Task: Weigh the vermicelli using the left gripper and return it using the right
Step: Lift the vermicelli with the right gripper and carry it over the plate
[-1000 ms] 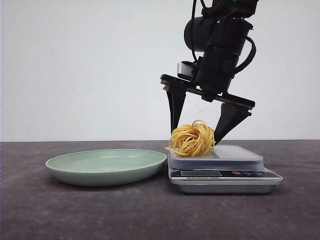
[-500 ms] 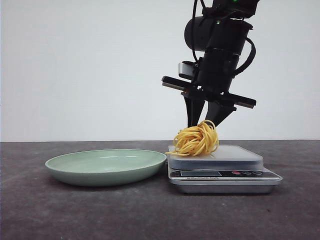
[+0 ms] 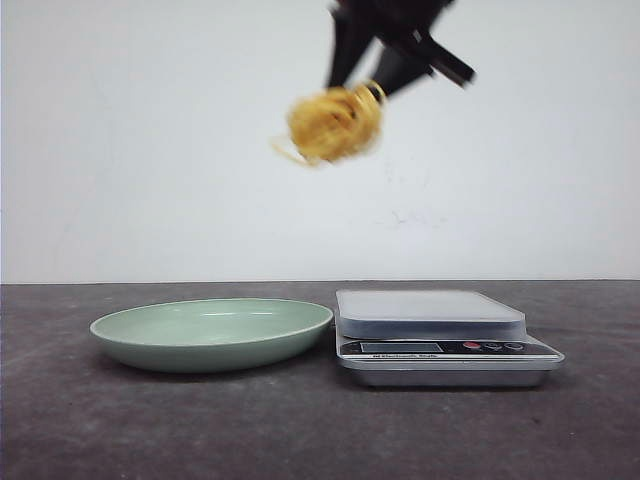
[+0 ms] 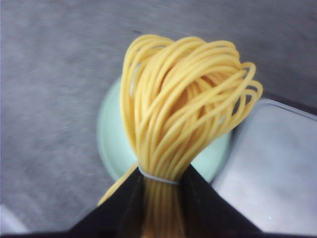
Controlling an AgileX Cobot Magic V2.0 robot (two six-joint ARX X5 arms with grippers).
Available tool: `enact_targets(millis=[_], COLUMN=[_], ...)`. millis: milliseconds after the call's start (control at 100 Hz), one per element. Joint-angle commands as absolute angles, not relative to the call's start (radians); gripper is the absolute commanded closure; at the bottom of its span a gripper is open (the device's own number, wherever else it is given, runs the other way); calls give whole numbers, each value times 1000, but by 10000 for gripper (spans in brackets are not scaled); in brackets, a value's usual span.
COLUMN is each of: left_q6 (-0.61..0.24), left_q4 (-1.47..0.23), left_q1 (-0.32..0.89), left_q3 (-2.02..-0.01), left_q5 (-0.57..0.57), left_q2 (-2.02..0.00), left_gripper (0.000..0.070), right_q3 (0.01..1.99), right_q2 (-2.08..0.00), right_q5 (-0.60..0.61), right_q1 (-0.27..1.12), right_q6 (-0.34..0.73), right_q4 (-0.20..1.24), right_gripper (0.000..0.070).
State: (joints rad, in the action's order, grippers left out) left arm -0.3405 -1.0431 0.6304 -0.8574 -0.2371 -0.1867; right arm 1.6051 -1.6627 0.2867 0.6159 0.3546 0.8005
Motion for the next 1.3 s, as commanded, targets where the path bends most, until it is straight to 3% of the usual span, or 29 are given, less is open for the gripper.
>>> enact_targets(millis=[0,200,420,690,1010,1290], left_q6=[-334,-342,-346,-353,-353,-353], left_q4=[-1029,-1032,-1033,-1036,-1035,-1053], left_q1=[635,635,635,635,635,635], left_q3=[-873,-873,-873,-873,-873,-873], left_q5=[-240,-240,-240,-240,-240,-240], left_q2=[-189,-189,-189,-189,-189,-189], left_gripper=[271,271,271,271,271,271], right_q3=[1644,1658,1658,1658,1658,1658], right_q2=[-1678,-1698,-1786,-1920,-2062,-2098], right_q5=[288,288,278,263,342,339], right_q1=[661,759,772,725,716,716], right_q6=[340,383,414,474,536,538], right_q4=[774,627,554,541,521,505], right_gripper=[700,700,700,700,700,700])
